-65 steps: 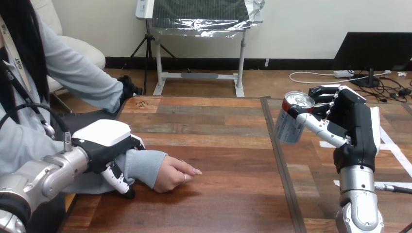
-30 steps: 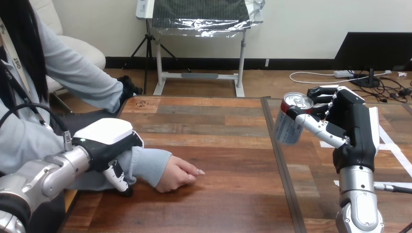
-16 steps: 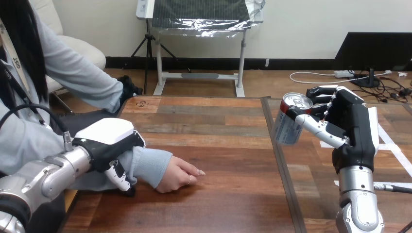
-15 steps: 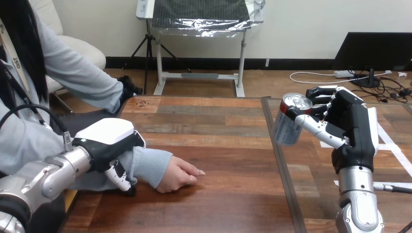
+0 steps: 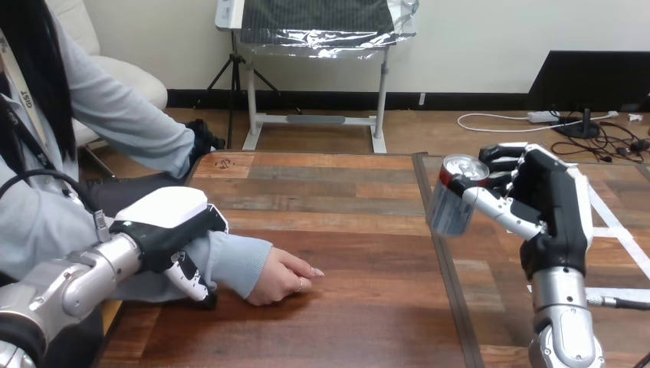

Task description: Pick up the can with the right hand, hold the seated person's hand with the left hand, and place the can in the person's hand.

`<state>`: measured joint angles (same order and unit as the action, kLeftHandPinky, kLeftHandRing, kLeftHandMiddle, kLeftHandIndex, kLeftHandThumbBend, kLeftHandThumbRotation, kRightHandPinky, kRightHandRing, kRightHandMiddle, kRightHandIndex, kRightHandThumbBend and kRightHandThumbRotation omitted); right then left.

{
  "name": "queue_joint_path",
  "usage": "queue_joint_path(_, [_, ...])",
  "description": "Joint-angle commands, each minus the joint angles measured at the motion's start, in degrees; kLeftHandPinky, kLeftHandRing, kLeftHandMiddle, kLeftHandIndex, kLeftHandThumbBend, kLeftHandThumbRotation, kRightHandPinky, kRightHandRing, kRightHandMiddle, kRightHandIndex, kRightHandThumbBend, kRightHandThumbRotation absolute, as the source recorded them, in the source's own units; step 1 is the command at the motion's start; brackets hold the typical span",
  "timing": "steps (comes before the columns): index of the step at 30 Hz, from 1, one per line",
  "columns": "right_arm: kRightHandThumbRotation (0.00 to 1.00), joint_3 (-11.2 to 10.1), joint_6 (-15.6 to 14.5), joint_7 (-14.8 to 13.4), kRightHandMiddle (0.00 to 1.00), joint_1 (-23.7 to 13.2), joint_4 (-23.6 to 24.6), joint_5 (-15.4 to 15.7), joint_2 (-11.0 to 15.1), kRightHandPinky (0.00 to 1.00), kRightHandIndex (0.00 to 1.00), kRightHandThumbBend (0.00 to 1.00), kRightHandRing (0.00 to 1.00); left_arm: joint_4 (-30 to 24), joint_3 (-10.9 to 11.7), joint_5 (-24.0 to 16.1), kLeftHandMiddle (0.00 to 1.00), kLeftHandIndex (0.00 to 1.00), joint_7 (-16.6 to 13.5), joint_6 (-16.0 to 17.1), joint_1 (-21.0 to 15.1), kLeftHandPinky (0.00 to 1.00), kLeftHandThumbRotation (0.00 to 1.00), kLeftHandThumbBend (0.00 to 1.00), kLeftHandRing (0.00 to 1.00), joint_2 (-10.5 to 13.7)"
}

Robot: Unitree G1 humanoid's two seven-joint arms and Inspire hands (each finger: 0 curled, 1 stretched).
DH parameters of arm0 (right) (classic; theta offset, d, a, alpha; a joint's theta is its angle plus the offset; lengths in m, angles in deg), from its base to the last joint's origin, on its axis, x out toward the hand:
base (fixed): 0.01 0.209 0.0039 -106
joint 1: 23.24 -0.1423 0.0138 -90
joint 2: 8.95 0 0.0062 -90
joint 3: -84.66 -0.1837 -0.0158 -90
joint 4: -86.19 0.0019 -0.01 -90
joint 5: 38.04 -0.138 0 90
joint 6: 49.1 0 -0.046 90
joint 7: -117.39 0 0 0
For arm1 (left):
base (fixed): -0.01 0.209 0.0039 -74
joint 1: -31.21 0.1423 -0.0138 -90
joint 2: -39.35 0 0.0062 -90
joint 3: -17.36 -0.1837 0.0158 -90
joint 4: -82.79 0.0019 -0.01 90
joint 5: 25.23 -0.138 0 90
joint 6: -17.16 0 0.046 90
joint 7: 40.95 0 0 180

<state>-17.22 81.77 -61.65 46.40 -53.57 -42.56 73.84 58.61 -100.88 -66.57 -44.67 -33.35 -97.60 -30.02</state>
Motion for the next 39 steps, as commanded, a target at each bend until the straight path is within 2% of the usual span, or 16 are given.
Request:
queue_joint_path(1, [0.00, 0.0, 2.1, 1.0, 0.45, -4.8, -1.2, -0.6, -0.2, 0.32, 0.50, 0.75, 0.38, -2.1, 1.9, 2.1, 0.38, 0.39, -0.6, 1.7, -1.6, 0.25, 0.00, 0.83, 0.31, 0.0])
queue_joint_path(17, [0.00, 0.2, 4.3, 2.9, 0.47, -7.0, -6.9, -0.3, -0.3, 0.35, 0.51, 0.75, 0.40, -5.3, 3.2, 4.8, 0.38, 0.40, -0.9, 3.9, -0.8, 0.26, 0.00, 0.85, 0.32, -0.2])
queue_joint_path(29, [0.00, 0.4, 5.8, 4.3, 0.48, -8.3, -10.3, 0.0, -0.6, 0.37, 0.52, 0.75, 0.41, -10.3, 4.2, 5.2, 0.38, 0.41, -0.8, 4.7, 0.3, 0.25, 0.00, 0.85, 0.31, 0.1])
queue_joint_path(39, [0.00, 0.6, 5.4, 5.3, 0.49, -8.8, -11.6, -0.1, -1.5, 0.38, 0.52, 0.78, 0.42, -15.5, 5.6, 6.7, 0.38, 0.41, 1.6, 3.8, 1.5, 0.26, 0.00, 0.86, 0.32, 0.1])
